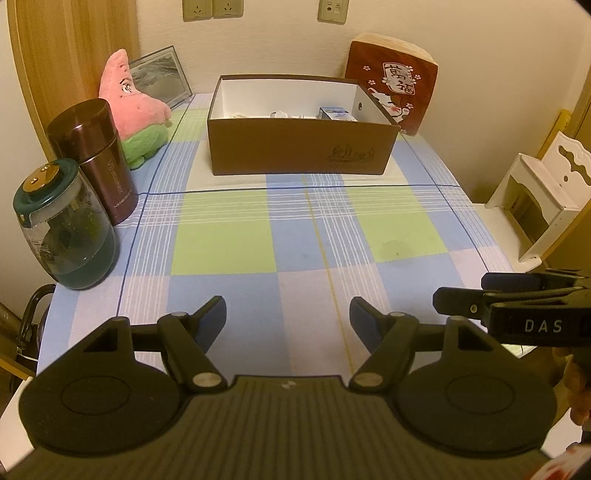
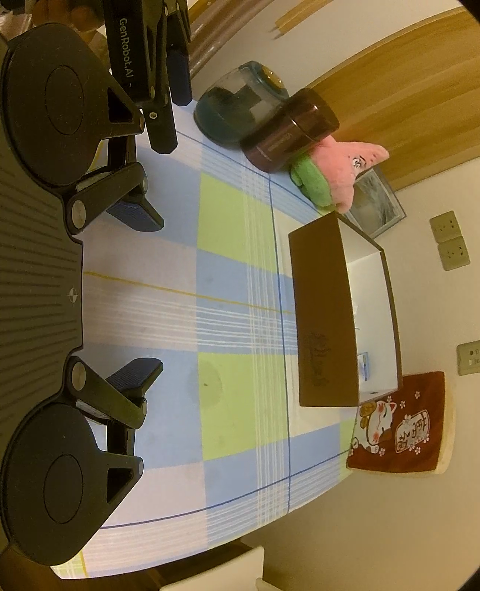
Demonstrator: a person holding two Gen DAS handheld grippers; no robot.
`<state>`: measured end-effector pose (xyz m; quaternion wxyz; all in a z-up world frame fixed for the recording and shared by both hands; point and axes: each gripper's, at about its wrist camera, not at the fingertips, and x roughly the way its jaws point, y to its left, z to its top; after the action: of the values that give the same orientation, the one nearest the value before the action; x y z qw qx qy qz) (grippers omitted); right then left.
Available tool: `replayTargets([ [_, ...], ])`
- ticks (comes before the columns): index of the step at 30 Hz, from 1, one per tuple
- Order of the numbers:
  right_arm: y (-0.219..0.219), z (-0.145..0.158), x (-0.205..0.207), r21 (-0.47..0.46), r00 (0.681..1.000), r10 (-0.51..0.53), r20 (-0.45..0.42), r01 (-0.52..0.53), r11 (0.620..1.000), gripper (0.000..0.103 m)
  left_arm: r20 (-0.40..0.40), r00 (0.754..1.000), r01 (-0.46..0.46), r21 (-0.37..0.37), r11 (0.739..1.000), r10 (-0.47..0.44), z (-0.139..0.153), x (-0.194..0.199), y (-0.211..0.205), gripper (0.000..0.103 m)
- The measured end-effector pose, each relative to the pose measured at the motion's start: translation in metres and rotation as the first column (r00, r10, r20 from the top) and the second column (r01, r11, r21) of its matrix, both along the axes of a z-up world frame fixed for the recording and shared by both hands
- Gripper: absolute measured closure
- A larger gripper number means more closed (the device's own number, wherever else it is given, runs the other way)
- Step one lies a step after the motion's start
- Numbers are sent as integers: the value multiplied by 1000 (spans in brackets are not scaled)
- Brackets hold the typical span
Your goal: Organize rigid objects
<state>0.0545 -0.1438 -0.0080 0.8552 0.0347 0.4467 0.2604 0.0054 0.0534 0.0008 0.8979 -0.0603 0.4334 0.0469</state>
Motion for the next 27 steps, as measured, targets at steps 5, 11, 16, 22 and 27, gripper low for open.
replayTargets([
  [5, 0, -1, 0, -2, 1000, 5, 1, -5, 1000, 28, 0, 1000, -2, 1, 1000, 2, 0, 0, 0, 31],
  [11, -1, -1, 1, -3, 1000, 6, -1, -6, 1000, 28, 2, 1000, 0, 1, 1000, 0, 0, 0, -2, 31],
  [16, -1, 0, 0, -3, 1000, 4, 0, -4, 1000, 28, 3, 1000, -1, 2, 1000, 1, 0, 0, -4, 31],
  [22, -1, 0, 0, -1, 1000, 4, 1, -4, 1000, 28, 6, 1000, 3, 4, 1000, -3, 1, 1, -6, 31],
  [27, -3, 0, 0, 0, 1000, 2, 0, -2, 1000, 28, 7, 1000, 4, 4, 1000, -4, 1, 1, -6, 31],
])
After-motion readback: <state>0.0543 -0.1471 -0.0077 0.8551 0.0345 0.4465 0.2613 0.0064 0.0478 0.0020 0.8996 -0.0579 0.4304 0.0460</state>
